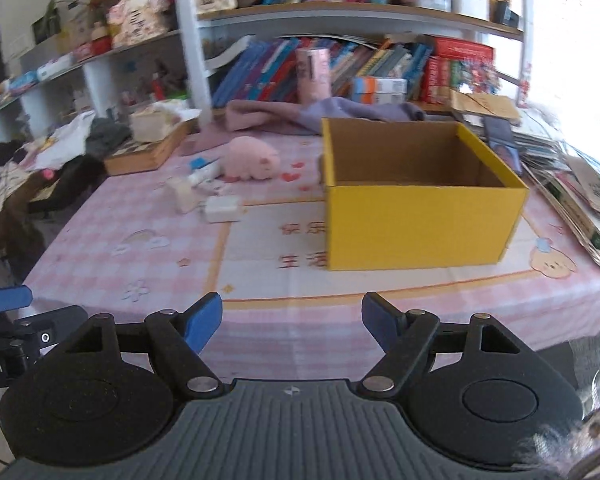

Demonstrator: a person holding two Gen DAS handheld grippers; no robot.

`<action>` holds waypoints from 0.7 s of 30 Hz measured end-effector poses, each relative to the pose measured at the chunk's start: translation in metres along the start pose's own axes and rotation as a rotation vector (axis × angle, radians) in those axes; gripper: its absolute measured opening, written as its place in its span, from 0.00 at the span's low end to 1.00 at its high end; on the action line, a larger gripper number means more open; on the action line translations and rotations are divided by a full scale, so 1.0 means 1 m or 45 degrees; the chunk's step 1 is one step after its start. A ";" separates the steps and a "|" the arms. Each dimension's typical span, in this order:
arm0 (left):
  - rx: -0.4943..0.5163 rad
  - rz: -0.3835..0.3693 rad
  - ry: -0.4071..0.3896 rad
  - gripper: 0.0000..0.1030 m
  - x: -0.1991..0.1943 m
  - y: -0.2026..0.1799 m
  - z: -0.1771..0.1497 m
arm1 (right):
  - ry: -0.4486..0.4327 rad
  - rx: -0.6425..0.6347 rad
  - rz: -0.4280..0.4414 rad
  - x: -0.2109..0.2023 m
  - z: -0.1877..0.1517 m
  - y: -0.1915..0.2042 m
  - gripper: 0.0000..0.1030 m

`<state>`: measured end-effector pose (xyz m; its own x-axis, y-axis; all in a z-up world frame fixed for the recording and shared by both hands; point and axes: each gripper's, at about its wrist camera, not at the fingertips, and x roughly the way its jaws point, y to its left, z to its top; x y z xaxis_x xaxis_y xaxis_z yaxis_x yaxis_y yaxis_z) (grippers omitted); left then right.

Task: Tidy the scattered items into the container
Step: 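Withdraw both open tools from the box back toward the table items, then move the left tool to the white cube and the right to the white block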

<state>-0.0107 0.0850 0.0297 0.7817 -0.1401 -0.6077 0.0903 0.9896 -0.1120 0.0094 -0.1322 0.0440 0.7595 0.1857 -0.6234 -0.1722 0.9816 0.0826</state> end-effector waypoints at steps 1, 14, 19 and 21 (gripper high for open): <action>-0.009 0.005 -0.003 0.90 -0.002 0.003 -0.001 | -0.001 -0.013 0.010 0.000 0.001 0.005 0.75; -0.045 0.032 0.000 0.90 -0.006 0.015 -0.004 | 0.006 -0.159 0.095 0.008 0.009 0.034 0.74; -0.025 0.034 0.026 0.90 0.003 0.012 -0.002 | 0.021 -0.177 0.120 0.017 0.008 0.034 0.74; -0.006 0.040 0.038 0.90 0.007 0.010 -0.002 | 0.035 -0.168 0.130 0.024 0.009 0.033 0.74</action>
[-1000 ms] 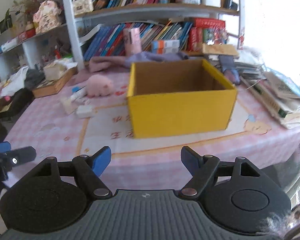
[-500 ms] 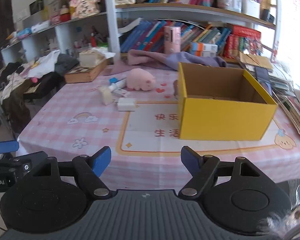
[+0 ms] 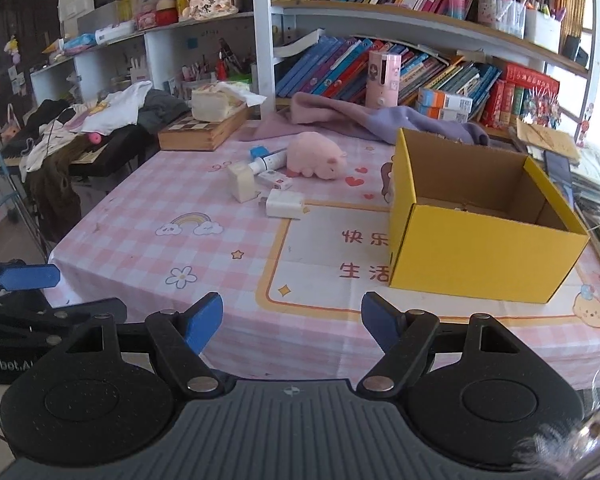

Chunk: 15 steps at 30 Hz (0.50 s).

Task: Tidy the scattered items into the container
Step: 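Move the left tool to the white cube and the right to the white block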

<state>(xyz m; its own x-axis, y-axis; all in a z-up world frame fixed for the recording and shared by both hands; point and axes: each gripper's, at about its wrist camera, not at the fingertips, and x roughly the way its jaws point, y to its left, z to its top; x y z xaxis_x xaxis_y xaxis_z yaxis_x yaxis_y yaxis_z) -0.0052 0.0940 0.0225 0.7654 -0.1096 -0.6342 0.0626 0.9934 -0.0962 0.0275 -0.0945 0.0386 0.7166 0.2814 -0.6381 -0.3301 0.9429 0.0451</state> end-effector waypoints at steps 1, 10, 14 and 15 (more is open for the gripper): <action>0.005 0.007 0.004 0.90 0.002 0.000 0.001 | 0.009 0.004 0.009 0.005 0.000 -0.001 0.74; -0.042 0.091 0.018 0.90 0.031 0.016 0.023 | 0.053 -0.032 0.093 0.047 0.023 0.000 0.73; -0.047 0.086 0.047 0.90 0.051 0.019 0.033 | 0.077 -0.071 0.121 0.070 0.039 0.000 0.73; -0.047 0.085 0.055 0.90 0.057 0.019 0.036 | 0.083 -0.079 0.127 0.076 0.042 0.000 0.73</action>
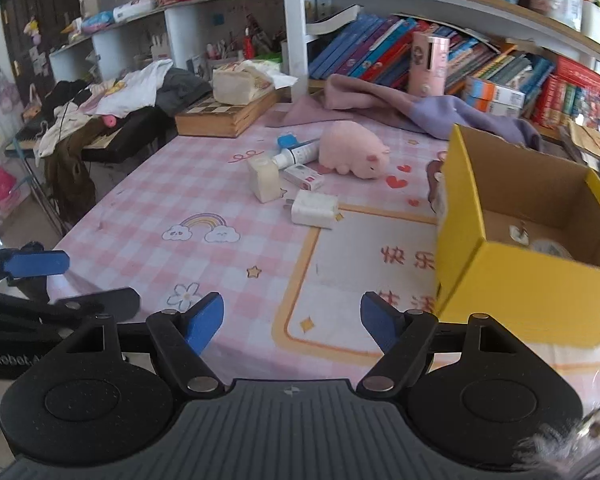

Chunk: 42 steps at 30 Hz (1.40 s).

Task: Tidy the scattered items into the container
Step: 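Move the left tool to the white cube and the right to the white block, then grasp the white cube with the left tool while the right grasps the white block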

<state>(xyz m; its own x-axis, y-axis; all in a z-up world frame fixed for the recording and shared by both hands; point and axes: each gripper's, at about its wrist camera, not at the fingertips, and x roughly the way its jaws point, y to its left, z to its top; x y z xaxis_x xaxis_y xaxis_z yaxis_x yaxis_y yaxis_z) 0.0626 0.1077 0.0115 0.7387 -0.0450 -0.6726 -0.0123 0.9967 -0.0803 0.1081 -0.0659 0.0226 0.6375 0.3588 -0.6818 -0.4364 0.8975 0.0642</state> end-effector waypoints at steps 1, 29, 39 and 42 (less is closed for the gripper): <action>-0.002 0.001 0.007 0.90 0.005 0.001 0.003 | 0.008 -0.008 0.006 0.006 0.004 -0.002 0.73; 0.000 0.068 0.077 0.89 0.138 0.006 0.105 | 0.119 -0.015 0.073 0.139 0.061 -0.037 0.70; -0.094 0.107 0.151 0.86 0.192 0.010 0.118 | 0.129 -0.041 0.036 0.184 0.074 -0.032 0.70; -0.098 0.101 0.166 0.84 0.203 0.012 0.121 | 0.142 -0.025 0.039 0.191 0.077 -0.036 0.70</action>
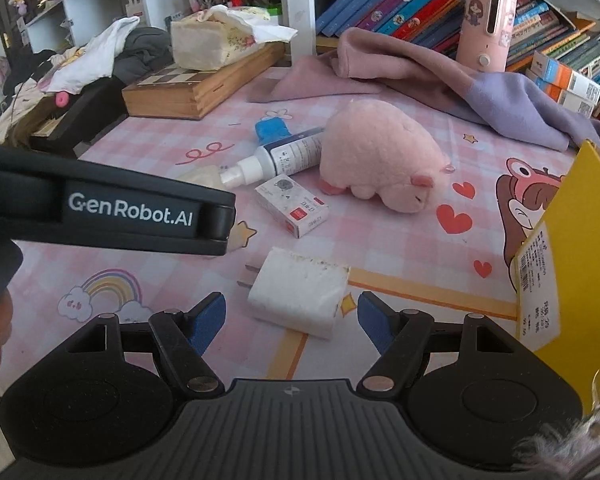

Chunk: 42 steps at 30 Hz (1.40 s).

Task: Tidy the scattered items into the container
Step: 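Grasp the white cube with the left tool while the right grasps the white block, then carry the cube in the left tool and block in the right over the yellow box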

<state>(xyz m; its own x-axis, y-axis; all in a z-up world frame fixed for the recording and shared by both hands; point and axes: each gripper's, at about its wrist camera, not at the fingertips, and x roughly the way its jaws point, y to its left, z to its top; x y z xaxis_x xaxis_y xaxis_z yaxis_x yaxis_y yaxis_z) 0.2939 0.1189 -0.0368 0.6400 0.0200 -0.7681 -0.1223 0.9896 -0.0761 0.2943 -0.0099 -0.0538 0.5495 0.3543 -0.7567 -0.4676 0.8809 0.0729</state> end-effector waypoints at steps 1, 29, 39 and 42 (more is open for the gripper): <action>-0.002 -0.005 0.004 0.82 0.003 0.000 0.001 | 0.005 0.004 -0.001 0.002 0.001 -0.001 0.70; -0.174 -0.139 -0.018 0.28 -0.021 0.030 -0.005 | -0.001 -0.026 0.027 -0.002 0.001 -0.003 0.56; -0.169 -0.210 -0.093 0.27 -0.076 0.034 -0.023 | -0.097 -0.056 0.039 -0.063 -0.006 -0.002 0.56; -0.149 -0.238 -0.123 0.27 -0.094 0.033 -0.032 | -0.133 -0.066 0.029 -0.084 -0.012 0.001 0.56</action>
<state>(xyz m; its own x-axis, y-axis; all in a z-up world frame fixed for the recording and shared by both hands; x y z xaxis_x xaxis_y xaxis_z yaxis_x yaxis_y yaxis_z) 0.2055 0.1448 0.0129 0.7289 -0.1431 -0.6695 -0.0782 0.9541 -0.2890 0.2394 -0.0425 0.0024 0.6064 0.4071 -0.6831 -0.5144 0.8559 0.0536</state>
